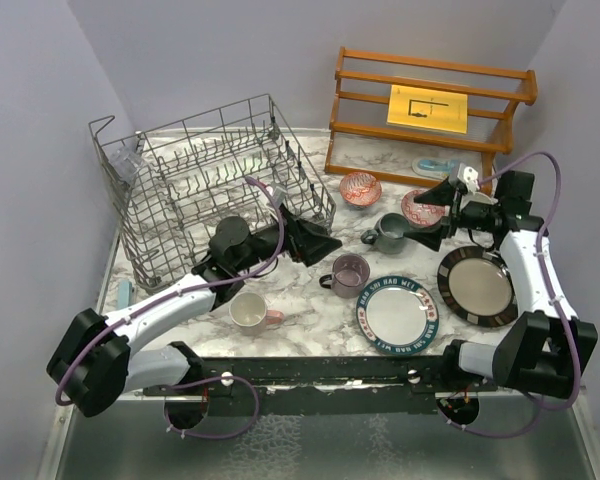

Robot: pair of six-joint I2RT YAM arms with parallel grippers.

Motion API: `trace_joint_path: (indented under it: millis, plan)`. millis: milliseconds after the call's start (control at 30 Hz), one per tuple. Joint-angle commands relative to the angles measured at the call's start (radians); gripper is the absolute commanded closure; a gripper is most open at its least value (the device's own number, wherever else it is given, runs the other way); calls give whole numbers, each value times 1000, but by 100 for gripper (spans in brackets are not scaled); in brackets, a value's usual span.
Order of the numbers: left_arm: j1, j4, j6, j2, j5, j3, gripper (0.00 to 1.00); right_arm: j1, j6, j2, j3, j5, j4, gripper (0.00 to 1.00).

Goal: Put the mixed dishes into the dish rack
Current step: Pick up the cup at the center of the board.

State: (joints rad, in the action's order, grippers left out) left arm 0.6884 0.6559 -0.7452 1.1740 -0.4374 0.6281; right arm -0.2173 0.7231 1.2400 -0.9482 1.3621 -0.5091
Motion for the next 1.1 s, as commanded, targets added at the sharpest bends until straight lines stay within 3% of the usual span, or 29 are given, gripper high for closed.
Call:
trace_joint_path:
  millis: [0, 233, 333, 433, 600, 767, 900, 1067]
  plan:
    - [15, -49, 73, -31, 60, 27, 22, 7, 266, 59, -122, -34, -294, 0]
    - [15, -279, 203, -110, 168, 95, 22, 74, 760, 106, -205, 49, -731, 0]
    - [15, -389, 252, -141, 224, 141, 22, 118, 882, 106, -200, 62, -795, 0]
    - [15, -568, 299, -145, 282, 231, 22, 181, 892, 98, -179, 48, -784, 0]
    - [16, -924, 286, -143, 312, 390, 25, 239, 738, 71, -135, 31, -650, 0]
    - [15, -1234, 175, -211, 343, 447, 26, 251, 353, 32, -30, -20, -330, 1]
    - [15, -1435, 108, -238, 441, 462, 28, 254, 224, 24, -1, -104, -233, 2]
    - [16, -1667, 34, -201, 495, 500, 34, 254, 193, 35, 2, -112, -216, 2]
